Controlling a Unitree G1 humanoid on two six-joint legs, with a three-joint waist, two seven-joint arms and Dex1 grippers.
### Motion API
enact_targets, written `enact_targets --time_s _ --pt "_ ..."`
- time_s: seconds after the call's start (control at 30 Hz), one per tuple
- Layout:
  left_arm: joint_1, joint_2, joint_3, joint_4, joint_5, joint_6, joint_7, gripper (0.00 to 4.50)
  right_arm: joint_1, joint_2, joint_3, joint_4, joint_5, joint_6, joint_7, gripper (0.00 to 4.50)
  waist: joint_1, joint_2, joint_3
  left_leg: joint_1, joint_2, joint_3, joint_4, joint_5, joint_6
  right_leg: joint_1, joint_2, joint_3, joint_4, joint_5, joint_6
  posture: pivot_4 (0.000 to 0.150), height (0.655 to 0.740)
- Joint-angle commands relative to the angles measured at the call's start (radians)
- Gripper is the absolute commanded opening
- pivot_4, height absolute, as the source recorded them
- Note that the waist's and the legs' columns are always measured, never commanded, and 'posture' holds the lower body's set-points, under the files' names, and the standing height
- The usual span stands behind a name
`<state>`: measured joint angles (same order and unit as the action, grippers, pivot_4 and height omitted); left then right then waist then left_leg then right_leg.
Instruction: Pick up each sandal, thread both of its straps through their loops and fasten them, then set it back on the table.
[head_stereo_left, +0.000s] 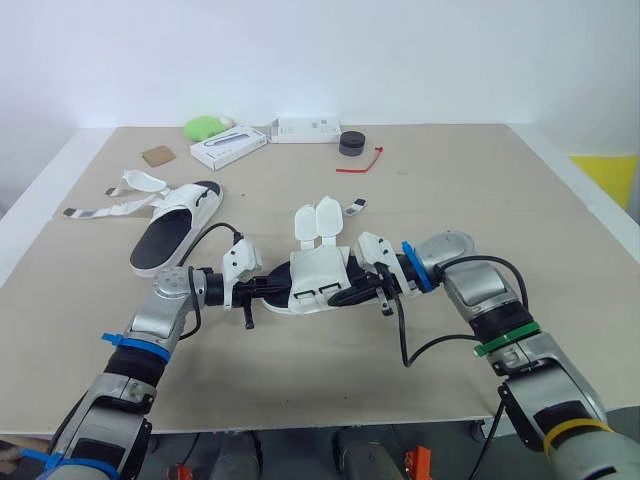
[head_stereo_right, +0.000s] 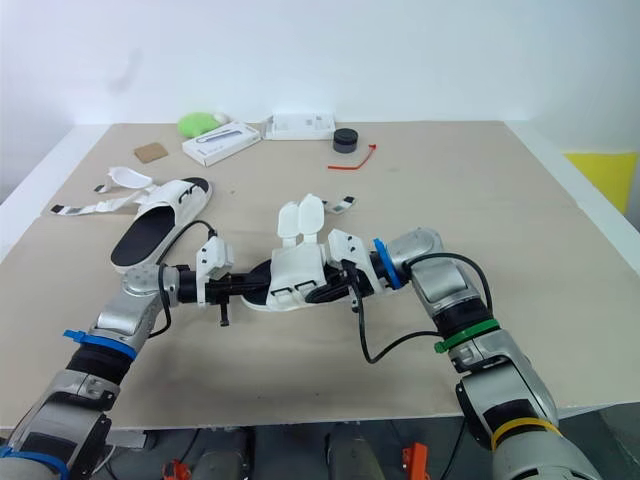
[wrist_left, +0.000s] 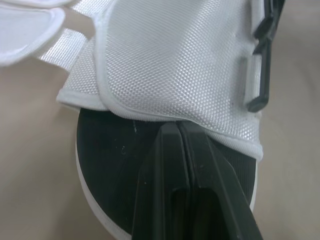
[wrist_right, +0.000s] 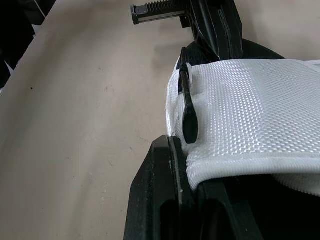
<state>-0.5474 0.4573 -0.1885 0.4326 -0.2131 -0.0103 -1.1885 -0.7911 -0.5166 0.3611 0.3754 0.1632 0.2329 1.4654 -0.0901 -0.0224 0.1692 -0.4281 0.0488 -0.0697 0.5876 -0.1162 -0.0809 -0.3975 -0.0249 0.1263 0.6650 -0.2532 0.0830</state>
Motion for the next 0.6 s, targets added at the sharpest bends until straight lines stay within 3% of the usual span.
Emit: enact_targets --time_s 0.03,0.23,0.37,0.4,0.5,0.57,0.6 --pt "0.067 0.03 -0.085 0.139 0.119 0.01 -0.01 0.04 -0.009 -0.008 -0.01 -0.028 -0.001 0.009 0.014 0.0 0.0 0.003 -0.007 0.0 0.0 0.0 0.0 0.0 0.0 0.0 0.0 0.0 0.0 0.0 0.0 0.15 0.74" --pt "0.057 0.019 -0.076 0.151 0.106 0.015 -0.006 0.04 -0.018 -0.019 -0.004 -0.031 -0.005 0.051 0.022 0.0 0.001 0.004 -0.01 0.0 0.0 0.0 -0.001 -0.001 -0.001 0.0 0.0 0.0 0.0 -0.001 -0.001 0.15 0.74" --pt "0.054 0.015 -0.077 0.139 0.103 0.018 -0.009 0.0 -0.044 -0.04 0.005 -0.036 -0.002 0.17 0.046 1.3 0.001 0.005 -0.011 0.0 0.0 0.0 -0.001 -0.001 -0.001 0.0 0.0 0.0 0.0 -0.001 -0.001 0.15 0.74" --pt "0.053 0.014 -0.078 0.139 0.103 0.018 -0.009 0.0 -0.045 -0.048 0.004 -0.04 -0.004 0.177 0.052 1.92 0.001 0.005 -0.011 0.001 0.0 0.0 -0.001 -0.001 -0.001 0.0 0.0 0.0 0.0 -0.001 -0.001 0.15 0.74" --pt "0.051 0.012 -0.078 0.133 0.1 0.019 -0.009 0.0 -0.052 -0.079 -0.001 -0.051 -0.005 0.206 0.068 3.0 0.0 0.005 -0.013 0.002 0.0 0.0 -0.001 -0.001 -0.002 0.0 0.0 0.0 0.0 -0.001 -0.001 0.15 0.74" --pt "0.053 0.016 -0.079 0.126 0.101 0.015 -0.013 0.0 -0.063 -0.124 -0.019 -0.06 0.004 0.23 0.095 4.0 0.0 0.005 -0.013 0.002 0.0 0.0 -0.001 -0.001 -0.002 -0.001 -0.001 0.0 0.0 -0.002 -0.001 0.15 0.74" --pt "0.054 0.02 -0.079 0.127 0.103 0.01 -0.016 0.0 -0.075 -0.149 -0.032 -0.055 0.009 0.239 0.109 4.0 0.0 0.005 -0.013 0.002 0.0 0.0 -0.001 -0.001 -0.002 -0.001 -0.001 0.0 0.0 -0.002 -0.001 0.15 0.74"
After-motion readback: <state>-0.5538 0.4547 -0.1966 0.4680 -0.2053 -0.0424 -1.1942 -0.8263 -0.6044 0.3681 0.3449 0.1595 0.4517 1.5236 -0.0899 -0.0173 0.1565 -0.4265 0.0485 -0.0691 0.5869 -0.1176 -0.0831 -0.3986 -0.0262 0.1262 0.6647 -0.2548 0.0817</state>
